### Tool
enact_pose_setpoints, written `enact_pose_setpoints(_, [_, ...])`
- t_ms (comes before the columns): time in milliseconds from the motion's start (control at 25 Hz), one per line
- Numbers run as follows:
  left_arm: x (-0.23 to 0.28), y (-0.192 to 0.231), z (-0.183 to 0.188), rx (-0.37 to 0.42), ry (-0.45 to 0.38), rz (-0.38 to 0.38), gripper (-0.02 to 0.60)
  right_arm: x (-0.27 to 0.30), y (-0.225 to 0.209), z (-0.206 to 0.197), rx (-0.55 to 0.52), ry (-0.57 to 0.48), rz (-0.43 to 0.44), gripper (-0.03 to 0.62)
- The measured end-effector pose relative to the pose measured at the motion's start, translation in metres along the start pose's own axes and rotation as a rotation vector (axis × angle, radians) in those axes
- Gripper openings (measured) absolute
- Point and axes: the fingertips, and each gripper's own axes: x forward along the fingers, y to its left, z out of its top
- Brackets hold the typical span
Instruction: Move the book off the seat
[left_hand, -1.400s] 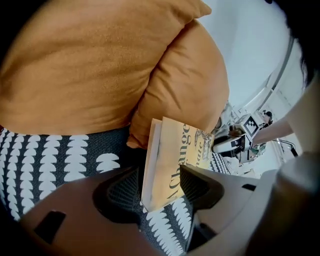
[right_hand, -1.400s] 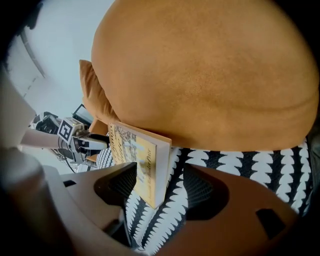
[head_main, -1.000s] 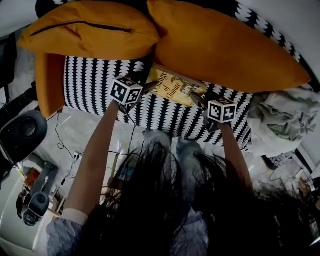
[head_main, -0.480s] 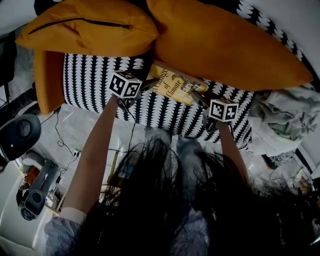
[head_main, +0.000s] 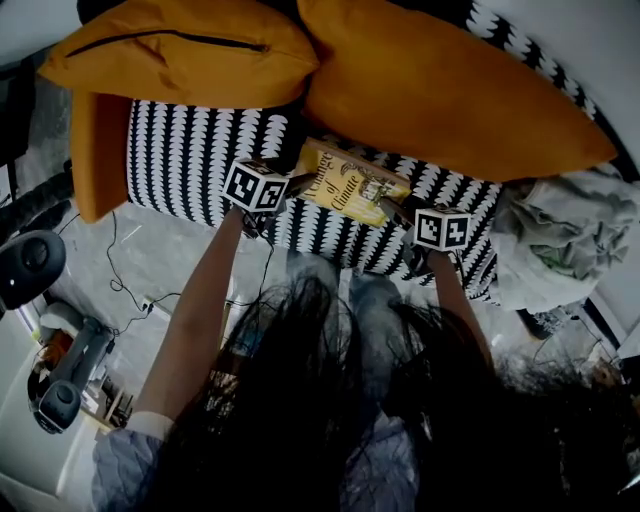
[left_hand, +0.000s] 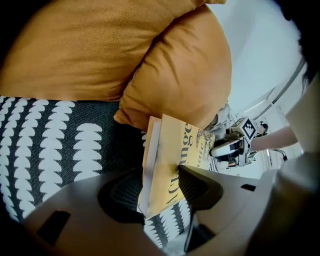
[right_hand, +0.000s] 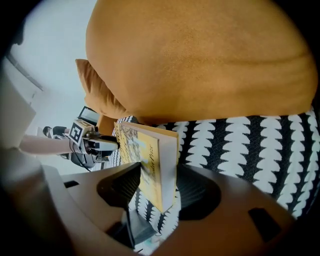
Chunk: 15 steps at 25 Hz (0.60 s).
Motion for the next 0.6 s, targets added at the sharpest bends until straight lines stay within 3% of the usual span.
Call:
enact_pose_setpoints(80, [0.002,-0.003,-0.003,-0.010,-0.001,0.018,0.228,-0.003,-0.002,-0.004,-0.006,0.019,0.001,0.232])
enact_pose_setpoints(120, [0.002,-0.005,-0.006,-0.023,-0.006,0.027,0.183,-0.006,-0.001,-0.005,-0.008,0.023,0.001,0.221])
enact_pose_setpoints(280, [-0.009,-0.014,-0.013,-0.090,-0.043,0.037,0.181,-0.018,0.010,-0.005,-0.014,0.009,0.005,0.215])
enact_pose_setpoints(600, [-0.049,-0.047,-0.008,-0.099,-0.161,0.078,0.178,-0.059,0.040,0.001,-0.079,-0.007,0.012,0.209])
